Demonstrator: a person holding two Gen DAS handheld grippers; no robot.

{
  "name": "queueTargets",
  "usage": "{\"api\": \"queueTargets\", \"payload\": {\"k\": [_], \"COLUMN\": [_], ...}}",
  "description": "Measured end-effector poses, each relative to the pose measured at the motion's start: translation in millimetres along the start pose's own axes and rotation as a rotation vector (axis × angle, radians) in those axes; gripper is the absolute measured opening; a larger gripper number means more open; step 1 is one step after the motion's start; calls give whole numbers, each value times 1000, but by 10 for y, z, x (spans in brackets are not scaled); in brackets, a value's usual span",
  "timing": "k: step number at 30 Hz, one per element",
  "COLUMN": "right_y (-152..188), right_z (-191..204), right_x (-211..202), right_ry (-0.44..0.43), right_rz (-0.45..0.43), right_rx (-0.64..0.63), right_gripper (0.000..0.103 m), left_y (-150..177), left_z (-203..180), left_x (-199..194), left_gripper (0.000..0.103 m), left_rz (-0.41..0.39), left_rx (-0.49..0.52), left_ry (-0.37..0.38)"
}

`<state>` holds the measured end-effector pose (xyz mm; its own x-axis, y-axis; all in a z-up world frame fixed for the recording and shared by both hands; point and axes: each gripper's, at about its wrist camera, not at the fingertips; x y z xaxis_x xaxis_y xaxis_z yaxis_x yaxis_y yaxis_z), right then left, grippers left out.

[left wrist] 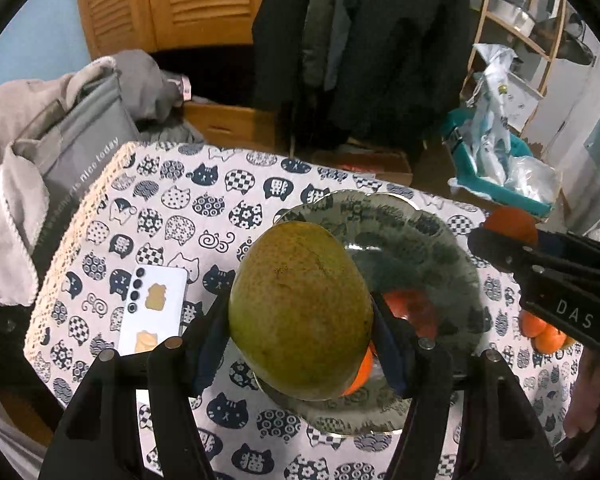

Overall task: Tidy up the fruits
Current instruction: 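Carry the pear and orange over the green glass bowl with both tools, then lower the pear and orange into the bowl and open both tools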

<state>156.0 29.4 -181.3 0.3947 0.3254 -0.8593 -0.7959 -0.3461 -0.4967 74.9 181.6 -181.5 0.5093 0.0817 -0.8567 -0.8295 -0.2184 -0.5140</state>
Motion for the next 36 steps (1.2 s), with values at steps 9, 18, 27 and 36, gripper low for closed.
{"api": "queueTargets", "payload": {"k": [9, 18, 27, 36], "right_y": [5, -9, 10, 7], "right_z": [-73, -58, -26, -91], "right_x": [440, 715, 779, 775], "right_ry": [-11, -16, -17, -18], "right_rz": [83, 133, 142, 143], "right_rx": [25, 34, 28, 53], "right_gripper": [43, 43, 43, 43], "left_y": [-34, -30, -9, -7], "left_z": [37, 97, 103, 73], "left_x": [507, 762, 929, 1000], "left_gripper": [67, 68, 68, 69], "left_rz": [92, 139, 180, 209], "left_rx": [-22, -43, -53, -46], "left_ry": [7, 11, 19, 30]}}
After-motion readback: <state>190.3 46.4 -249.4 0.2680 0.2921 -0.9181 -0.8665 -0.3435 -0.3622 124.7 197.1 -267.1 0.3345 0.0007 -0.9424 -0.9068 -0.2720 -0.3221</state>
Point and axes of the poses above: each gripper's, at about its wrist camera, not at the fingertips, and x roughly the way its jaws point, z to its left, y to its underside, and after that the axes turned 2 degrees about x, right-handed
